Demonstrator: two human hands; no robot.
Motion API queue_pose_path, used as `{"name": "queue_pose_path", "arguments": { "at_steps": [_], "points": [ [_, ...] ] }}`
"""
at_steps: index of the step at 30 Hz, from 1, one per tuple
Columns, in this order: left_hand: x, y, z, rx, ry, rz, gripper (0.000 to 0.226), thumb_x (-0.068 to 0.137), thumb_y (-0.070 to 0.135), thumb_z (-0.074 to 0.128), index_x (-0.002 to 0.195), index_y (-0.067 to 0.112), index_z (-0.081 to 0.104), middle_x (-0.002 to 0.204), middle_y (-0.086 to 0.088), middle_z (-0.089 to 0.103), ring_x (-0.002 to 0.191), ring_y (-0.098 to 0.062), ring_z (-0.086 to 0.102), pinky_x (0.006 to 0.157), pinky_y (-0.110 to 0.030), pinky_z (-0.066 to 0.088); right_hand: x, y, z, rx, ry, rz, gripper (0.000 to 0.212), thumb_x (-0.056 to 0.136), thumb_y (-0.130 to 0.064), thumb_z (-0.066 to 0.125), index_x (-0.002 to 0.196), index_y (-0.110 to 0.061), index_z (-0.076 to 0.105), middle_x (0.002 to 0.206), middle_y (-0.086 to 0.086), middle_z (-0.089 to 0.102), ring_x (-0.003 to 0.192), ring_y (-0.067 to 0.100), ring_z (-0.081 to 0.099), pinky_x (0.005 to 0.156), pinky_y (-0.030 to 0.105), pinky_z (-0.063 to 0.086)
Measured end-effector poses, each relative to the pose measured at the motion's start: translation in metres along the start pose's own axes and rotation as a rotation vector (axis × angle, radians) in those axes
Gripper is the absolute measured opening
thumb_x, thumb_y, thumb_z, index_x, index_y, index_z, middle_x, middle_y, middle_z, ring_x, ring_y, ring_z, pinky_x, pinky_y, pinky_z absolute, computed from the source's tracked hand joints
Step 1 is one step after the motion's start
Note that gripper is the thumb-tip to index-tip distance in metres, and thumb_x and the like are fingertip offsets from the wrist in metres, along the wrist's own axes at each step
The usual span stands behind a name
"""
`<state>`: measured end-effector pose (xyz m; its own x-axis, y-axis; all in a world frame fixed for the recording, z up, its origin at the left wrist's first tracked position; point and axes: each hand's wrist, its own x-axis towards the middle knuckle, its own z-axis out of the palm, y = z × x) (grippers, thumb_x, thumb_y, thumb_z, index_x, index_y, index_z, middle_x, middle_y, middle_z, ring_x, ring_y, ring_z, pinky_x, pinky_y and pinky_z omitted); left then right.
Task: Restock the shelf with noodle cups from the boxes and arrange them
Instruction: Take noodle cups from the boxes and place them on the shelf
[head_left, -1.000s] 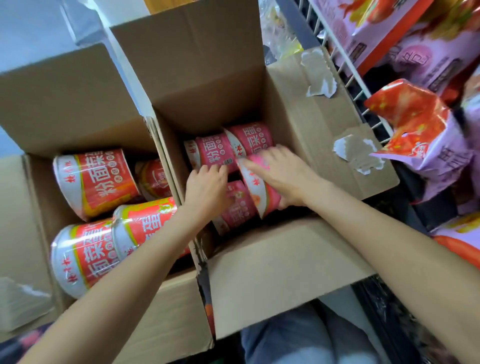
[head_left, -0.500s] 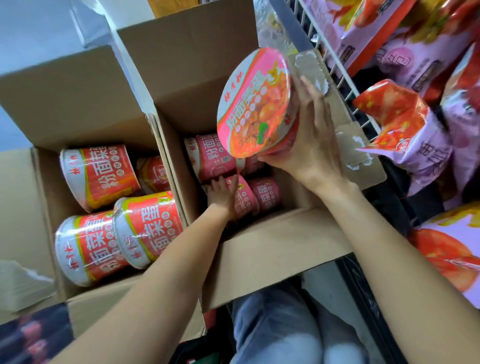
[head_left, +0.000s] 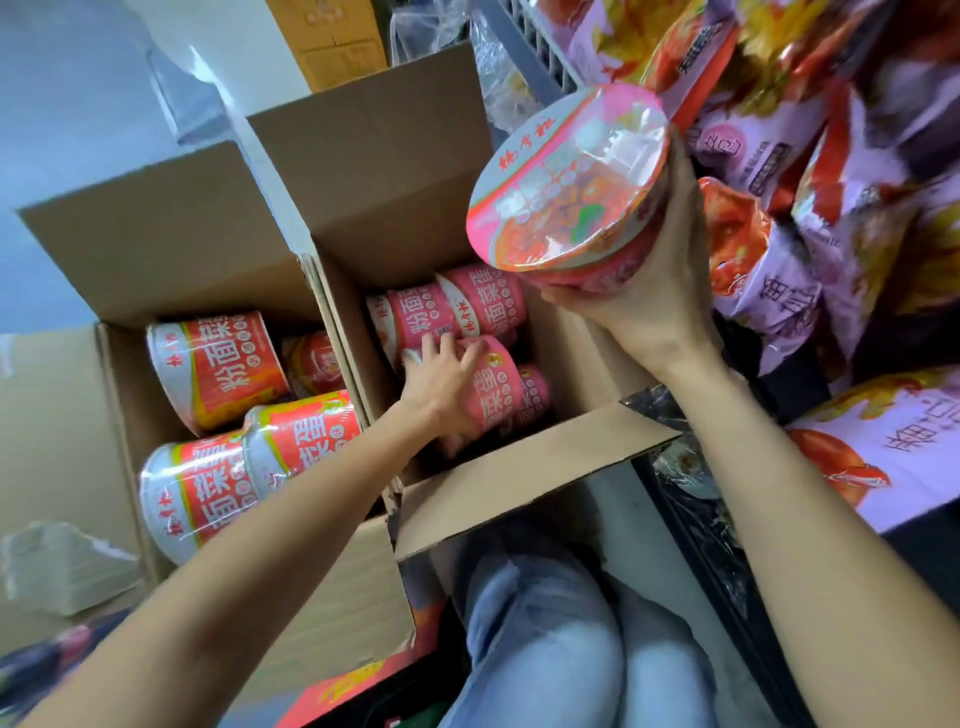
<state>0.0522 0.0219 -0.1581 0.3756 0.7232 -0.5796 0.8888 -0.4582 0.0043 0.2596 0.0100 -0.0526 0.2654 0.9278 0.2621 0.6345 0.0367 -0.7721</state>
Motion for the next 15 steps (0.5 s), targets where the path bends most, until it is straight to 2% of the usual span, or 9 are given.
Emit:
{"name": "queue_pose_path", "arguments": {
  "at_steps": [2,4,6,8,10,11,13,14,15],
  "points": [
    [-0.013,-0.009,-0.021,0.104,0.149,0.060,0.112,0.064,0.048,0.077,0.151,0.027,0.008,0.142,-0.016,0.025,0.131,-0.037,0.022,0.106,-0.054,0.030,-0.001,-0.005,-0.002,0.012,-0.004,0.001,0.122,0.053,-0.056,0.082,0.147,-0.004,0.024,0.148,0.014,0.034,0.139,0.026,0.031,0.112,0.021,0.024],
    [-0.018,-0.019,-0.037,0.241,0.282,0.119,0.103,0.074,0.038,0.070,0.152,0.026,0.003,0.150,-0.018,0.017,0.137,-0.038,0.016,0.112,-0.058,0.015,-0.002,-0.010,0.000,0.033,-0.010,0.001,0.124,0.052,-0.058,0.083,0.148,-0.004,0.024,0.149,0.014,0.034,0.139,0.025,0.031,0.113,0.022,0.025],
    [-0.013,-0.028,-0.049,0.433,0.331,0.135,0.096,0.083,0.027,0.062,0.152,0.024,-0.004,0.155,-0.018,0.010,0.142,-0.039,0.010,0.114,-0.060,0.004,0.000,-0.014,0.005,0.047,0.000,-0.008,0.125,0.052,-0.062,0.080,0.148,-0.005,0.024,0.149,0.014,0.033,0.140,0.024,0.030,0.114,0.028,0.027],
    [0.002,-0.039,-0.053,0.538,0.327,0.113,0.094,0.085,0.024,0.060,0.152,0.022,-0.006,0.157,-0.018,0.007,0.144,-0.037,0.008,0.115,-0.057,0.003,0.001,-0.014,0.011,0.053,0.011,-0.007,0.124,0.053,-0.058,0.082,0.148,-0.005,0.023,0.150,0.014,0.033,0.140,0.025,0.030,0.114,0.032,0.028],
    [0.020,-0.051,-0.050,0.472,0.341,0.117,0.091,0.084,0.020,0.061,0.153,0.022,0.001,0.157,-0.019,0.008,0.145,-0.037,0.004,0.116,-0.054,0.003,0.002,-0.012,0.015,0.066,0.021,0.018,0.123,0.053,-0.054,0.083,0.148,-0.007,0.022,0.150,0.013,0.033,0.140,0.024,0.029,0.115,0.034,0.028],
    [0.027,-0.055,-0.044,0.416,0.400,0.145,0.089,0.082,0.015,0.063,0.153,0.021,0.009,0.157,-0.021,0.010,0.145,-0.038,0.004,0.116,-0.053,0.005,0.002,-0.010,0.016,0.073,0.022,0.032,0.123,0.052,-0.054,0.083,0.149,-0.008,0.022,0.150,0.012,0.032,0.140,0.024,0.029,0.115,0.035,0.028],
    [0.035,-0.059,-0.030,0.244,0.607,0.234,0.083,0.073,0.002,0.063,0.147,0.019,0.032,0.154,-0.022,0.018,0.143,-0.045,0.011,0.113,-0.054,0.017,0.001,-0.006,0.018,0.082,0.011,0.052,0.124,0.051,-0.052,0.084,0.149,-0.010,0.021,0.151,0.012,0.032,0.140,0.023,0.028,0.115,0.038,0.028],
    [0.035,-0.060,-0.025,0.102,0.709,0.256,0.080,0.070,-0.002,0.058,0.145,0.016,0.035,0.153,-0.023,0.018,0.142,-0.048,0.011,0.111,-0.056,0.021,0.001,-0.004,0.018,0.083,0.007,0.058,0.124,0.051,-0.049,0.086,0.149,-0.010,0.021,0.151,0.011,0.031,0.140,0.023,0.028,0.115,0.039,0.029],
    [0.034,-0.060,-0.020,-0.084,0.776,0.239,0.082,0.070,-0.003,0.056,0.146,0.014,0.030,0.154,-0.024,0.012,0.142,-0.048,0.007,0.112,-0.057,0.024,0.001,-0.001,0.019,0.083,0.004,0.066,0.124,0.051,-0.046,0.088,0.149,-0.010,0.021,0.151,0.011,0.031,0.140,0.024,0.029,0.114,0.041,0.029]
  ]
}}
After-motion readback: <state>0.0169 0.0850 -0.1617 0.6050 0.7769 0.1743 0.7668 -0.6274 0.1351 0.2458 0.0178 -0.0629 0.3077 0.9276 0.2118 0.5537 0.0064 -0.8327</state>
